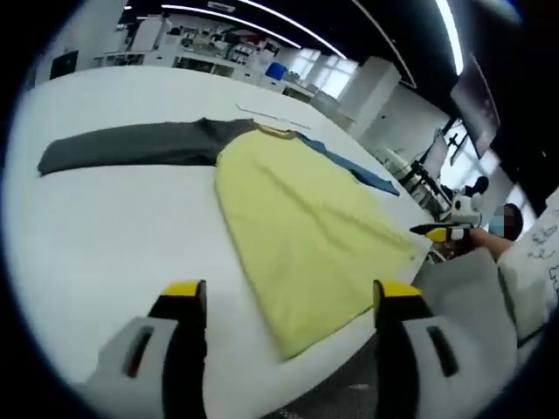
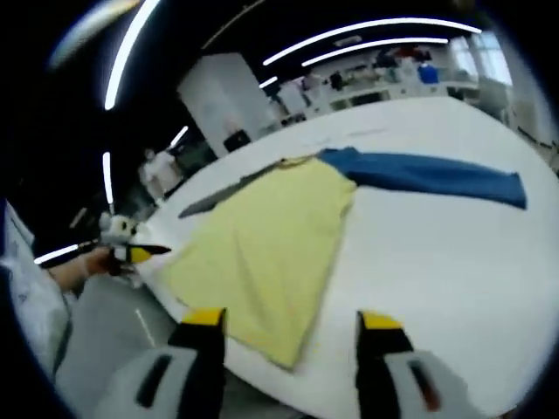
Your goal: Fold the garment on the visible template until the final outline fits inside the template.
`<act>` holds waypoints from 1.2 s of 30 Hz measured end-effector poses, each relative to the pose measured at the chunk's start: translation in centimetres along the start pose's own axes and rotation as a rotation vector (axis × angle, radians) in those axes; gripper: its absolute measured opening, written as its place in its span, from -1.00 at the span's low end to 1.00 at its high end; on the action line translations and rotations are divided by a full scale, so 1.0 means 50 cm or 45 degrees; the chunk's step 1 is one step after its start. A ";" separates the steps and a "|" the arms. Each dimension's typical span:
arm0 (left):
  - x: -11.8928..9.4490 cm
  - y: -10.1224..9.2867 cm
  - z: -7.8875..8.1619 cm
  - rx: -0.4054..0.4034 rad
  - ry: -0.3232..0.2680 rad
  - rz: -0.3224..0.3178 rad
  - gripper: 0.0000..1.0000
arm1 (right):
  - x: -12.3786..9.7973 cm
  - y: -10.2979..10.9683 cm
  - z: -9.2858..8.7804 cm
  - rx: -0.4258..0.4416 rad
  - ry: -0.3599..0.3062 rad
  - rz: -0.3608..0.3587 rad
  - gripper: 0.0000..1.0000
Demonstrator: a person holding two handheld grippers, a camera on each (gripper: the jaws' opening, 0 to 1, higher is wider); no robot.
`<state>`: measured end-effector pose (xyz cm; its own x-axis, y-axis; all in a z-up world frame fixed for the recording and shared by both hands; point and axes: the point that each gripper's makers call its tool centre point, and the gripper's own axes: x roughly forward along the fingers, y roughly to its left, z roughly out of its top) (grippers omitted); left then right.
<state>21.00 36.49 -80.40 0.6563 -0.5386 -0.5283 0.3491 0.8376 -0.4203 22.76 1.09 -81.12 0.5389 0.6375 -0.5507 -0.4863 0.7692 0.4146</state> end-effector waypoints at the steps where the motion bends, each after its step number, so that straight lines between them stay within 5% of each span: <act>1: 0.000 0.003 0.002 0.002 -0.007 0.001 0.76 | 0.000 -0.001 0.005 -0.005 -0.006 -0.005 0.44; 6: 0.003 -0.001 0.008 0.013 -0.038 -0.002 0.97 | 0.001 -0.020 0.019 -0.008 -0.036 -0.058 0.99; 15: -0.002 0.005 0.020 0.025 -0.088 0.012 0.98 | -0.024 -0.095 0.037 0.006 -0.039 -0.159 0.99; 22: -0.010 0.029 0.024 0.028 -0.105 0.034 0.95 | -0.065 -0.218 0.097 0.049 -0.094 -0.343 0.82; 25: -0.012 0.033 0.030 0.024 -0.124 0.045 0.93 | -0.088 -0.299 0.129 0.141 -0.136 -0.483 0.57; 26: -0.012 0.034 0.030 0.022 -0.128 0.046 0.92 | -0.090 -0.315 0.141 0.097 -0.146 -0.502 0.41; 28: -0.011 0.034 0.027 0.015 -0.119 0.055 0.88 | -0.097 -0.366 0.139 0.060 -0.076 -0.622 0.29; 31: -0.010 0.033 0.024 0.010 -0.118 0.055 0.88 | -0.094 -0.414 0.166 0.166 -0.154 -0.678 0.18; 36: -0.009 0.020 0.023 0.007 -0.113 0.056 0.83 | -0.095 -0.481 0.172 0.195 -0.087 -0.801 0.00</act>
<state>21.80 37.65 -79.74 0.7276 -0.4916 -0.4785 0.3225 0.8607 -0.3939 37.82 -20.08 -82.25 0.7338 0.0609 -0.6766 0.0372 0.9909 0.1296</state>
